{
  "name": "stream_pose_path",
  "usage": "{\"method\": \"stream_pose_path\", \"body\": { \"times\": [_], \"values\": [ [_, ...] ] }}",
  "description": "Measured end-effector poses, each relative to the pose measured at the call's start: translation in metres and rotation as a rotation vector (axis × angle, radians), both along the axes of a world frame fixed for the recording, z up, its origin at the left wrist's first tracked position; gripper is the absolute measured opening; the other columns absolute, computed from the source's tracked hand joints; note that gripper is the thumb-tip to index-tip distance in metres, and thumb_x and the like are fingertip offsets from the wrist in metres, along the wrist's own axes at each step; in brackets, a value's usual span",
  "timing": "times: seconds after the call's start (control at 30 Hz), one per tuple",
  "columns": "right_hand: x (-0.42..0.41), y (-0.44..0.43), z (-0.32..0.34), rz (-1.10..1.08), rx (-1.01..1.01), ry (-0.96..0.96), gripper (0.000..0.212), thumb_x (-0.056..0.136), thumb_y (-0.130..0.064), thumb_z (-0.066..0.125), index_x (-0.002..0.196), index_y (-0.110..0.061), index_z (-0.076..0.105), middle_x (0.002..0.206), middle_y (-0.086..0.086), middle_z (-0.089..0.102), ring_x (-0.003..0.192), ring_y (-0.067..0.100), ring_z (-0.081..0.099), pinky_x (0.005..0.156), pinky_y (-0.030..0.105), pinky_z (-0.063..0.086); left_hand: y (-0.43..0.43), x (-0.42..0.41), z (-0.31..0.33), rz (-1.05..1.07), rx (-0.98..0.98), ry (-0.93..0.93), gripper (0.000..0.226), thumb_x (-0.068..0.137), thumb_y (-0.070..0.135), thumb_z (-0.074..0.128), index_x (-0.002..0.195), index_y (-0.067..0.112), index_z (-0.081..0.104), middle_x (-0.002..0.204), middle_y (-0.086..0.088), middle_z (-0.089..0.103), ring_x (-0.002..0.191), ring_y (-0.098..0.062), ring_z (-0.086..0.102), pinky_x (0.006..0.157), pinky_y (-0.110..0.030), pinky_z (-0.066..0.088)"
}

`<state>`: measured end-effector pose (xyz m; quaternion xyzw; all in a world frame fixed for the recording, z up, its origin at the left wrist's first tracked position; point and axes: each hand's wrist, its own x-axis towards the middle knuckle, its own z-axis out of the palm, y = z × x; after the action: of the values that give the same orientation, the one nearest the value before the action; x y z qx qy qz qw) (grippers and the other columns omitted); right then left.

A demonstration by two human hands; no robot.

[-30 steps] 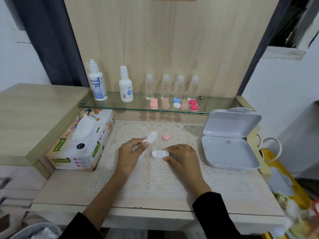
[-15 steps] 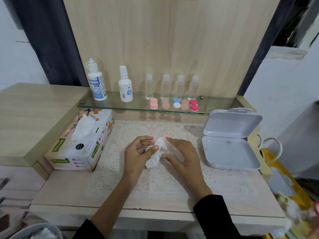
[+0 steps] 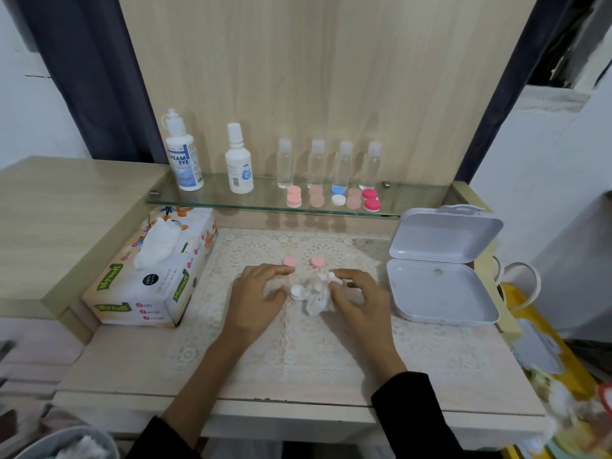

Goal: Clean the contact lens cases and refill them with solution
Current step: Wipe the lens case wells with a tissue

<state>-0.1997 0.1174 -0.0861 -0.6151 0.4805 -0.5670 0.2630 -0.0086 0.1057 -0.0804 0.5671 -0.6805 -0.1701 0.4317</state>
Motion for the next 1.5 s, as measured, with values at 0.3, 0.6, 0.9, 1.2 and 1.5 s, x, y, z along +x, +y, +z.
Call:
{"method": "stream_pose_path", "body": {
  "times": [0.3,0.6,0.9,1.2,1.5],
  "values": [
    [-0.004,0.0,0.009,-0.071,-0.019,-0.106,0.024,0.085,-0.005,0.053,0.096,-0.018,0.071,0.096,-0.001,0.06,0.099,0.016,0.06,0.086,0.03,0.048,-0.009,-0.001,-0.007,-0.107,0.055,-0.203,0.053,0.065,0.071,0.05,0.104,0.041,0.069,0.104,0.024,0.062,0.102,-0.004,0.048,0.088,-0.031,0.034],
    [0.003,0.003,0.007,-0.047,-0.029,0.077,0.01,0.084,-0.012,0.072,0.089,-0.019,0.068,0.086,-0.011,0.066,0.084,0.009,0.063,0.071,0.024,0.048,-0.008,-0.003,-0.011,-0.126,0.002,-0.099,0.033,0.071,0.035,0.08,0.102,0.032,0.071,0.092,0.019,0.067,0.089,0.005,0.051,0.082,-0.024,0.041],
    [0.007,-0.011,0.007,0.035,0.174,0.165,0.014,0.07,-0.009,0.074,0.071,-0.023,0.072,0.076,-0.012,0.067,0.074,0.003,0.062,0.068,0.028,0.049,-0.008,-0.005,-0.01,-0.148,-0.004,-0.053,0.029,0.069,0.023,0.082,0.096,0.029,0.073,0.089,0.028,0.064,0.089,0.003,0.052,0.077,-0.013,0.039],
    [0.002,-0.03,0.037,0.164,0.404,0.229,0.015,0.065,0.002,0.083,0.069,-0.005,0.071,0.057,0.003,0.067,0.045,0.01,0.061,0.046,0.025,0.051,-0.008,-0.006,-0.009,-0.139,-0.013,-0.098,0.031,0.069,0.025,0.083,0.098,0.027,0.073,0.091,0.021,0.066,0.088,0.008,0.048,0.075,-0.01,0.034],
    [0.009,-0.031,0.034,0.096,0.404,0.22,0.021,0.059,0.0,0.081,0.066,-0.009,0.063,0.058,-0.004,0.061,0.046,-0.001,0.05,0.045,0.017,0.04,-0.008,-0.007,-0.009,-0.134,-0.031,-0.099,0.03,0.068,0.026,0.083,0.097,0.026,0.074,0.09,0.017,0.068,0.086,0.005,0.048,0.076,-0.011,0.035]
  ]
}}
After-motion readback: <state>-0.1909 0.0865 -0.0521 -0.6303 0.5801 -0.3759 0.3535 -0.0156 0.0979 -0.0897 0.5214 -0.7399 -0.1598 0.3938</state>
